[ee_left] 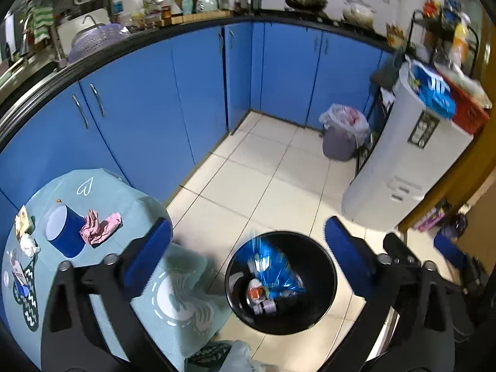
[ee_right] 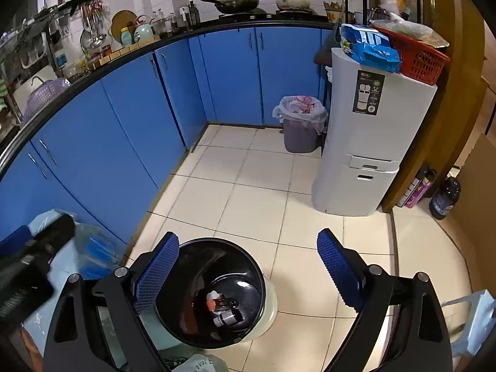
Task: Collect trash
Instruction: 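Lower the left gripper over the bin and release the blue wrapper, then move both grippers back over the table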
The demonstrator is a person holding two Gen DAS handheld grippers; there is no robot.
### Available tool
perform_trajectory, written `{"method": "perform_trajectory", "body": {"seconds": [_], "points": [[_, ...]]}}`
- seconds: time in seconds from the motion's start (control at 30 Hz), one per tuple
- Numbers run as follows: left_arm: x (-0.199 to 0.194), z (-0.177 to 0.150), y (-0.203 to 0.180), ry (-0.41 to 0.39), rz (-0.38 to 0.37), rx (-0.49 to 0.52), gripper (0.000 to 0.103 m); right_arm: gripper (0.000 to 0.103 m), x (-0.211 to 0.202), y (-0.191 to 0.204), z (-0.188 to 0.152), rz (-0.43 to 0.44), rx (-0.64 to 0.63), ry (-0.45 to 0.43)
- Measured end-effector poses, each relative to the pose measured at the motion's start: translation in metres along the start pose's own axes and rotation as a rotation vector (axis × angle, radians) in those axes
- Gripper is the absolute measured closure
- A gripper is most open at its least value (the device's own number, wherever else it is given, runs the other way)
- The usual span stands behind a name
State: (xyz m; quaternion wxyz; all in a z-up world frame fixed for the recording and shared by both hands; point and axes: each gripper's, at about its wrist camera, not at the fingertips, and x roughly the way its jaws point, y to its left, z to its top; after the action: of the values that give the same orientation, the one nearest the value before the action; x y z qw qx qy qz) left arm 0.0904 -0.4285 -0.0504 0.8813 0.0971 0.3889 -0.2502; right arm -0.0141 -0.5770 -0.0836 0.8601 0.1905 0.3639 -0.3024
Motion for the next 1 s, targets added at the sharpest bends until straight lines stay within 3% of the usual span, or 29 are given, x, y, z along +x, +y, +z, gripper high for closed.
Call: {"method": "perform_trajectory", "body": {"seconds": [0.5, 1.0], "points": [[-0.003, -0.003, 0.034, 0.004, 0.084, -0.081, 0.004, 0.015, -0.006, 0.012, 0.002, 0.001, 0.000, -0.010], [-0.025, -0.012, 0.086, -0.028, 0.141, -0.149, 0.004, 0.015, -0.025, 0.064, -0.002, 0.040, -0.085, -0.038]]}}
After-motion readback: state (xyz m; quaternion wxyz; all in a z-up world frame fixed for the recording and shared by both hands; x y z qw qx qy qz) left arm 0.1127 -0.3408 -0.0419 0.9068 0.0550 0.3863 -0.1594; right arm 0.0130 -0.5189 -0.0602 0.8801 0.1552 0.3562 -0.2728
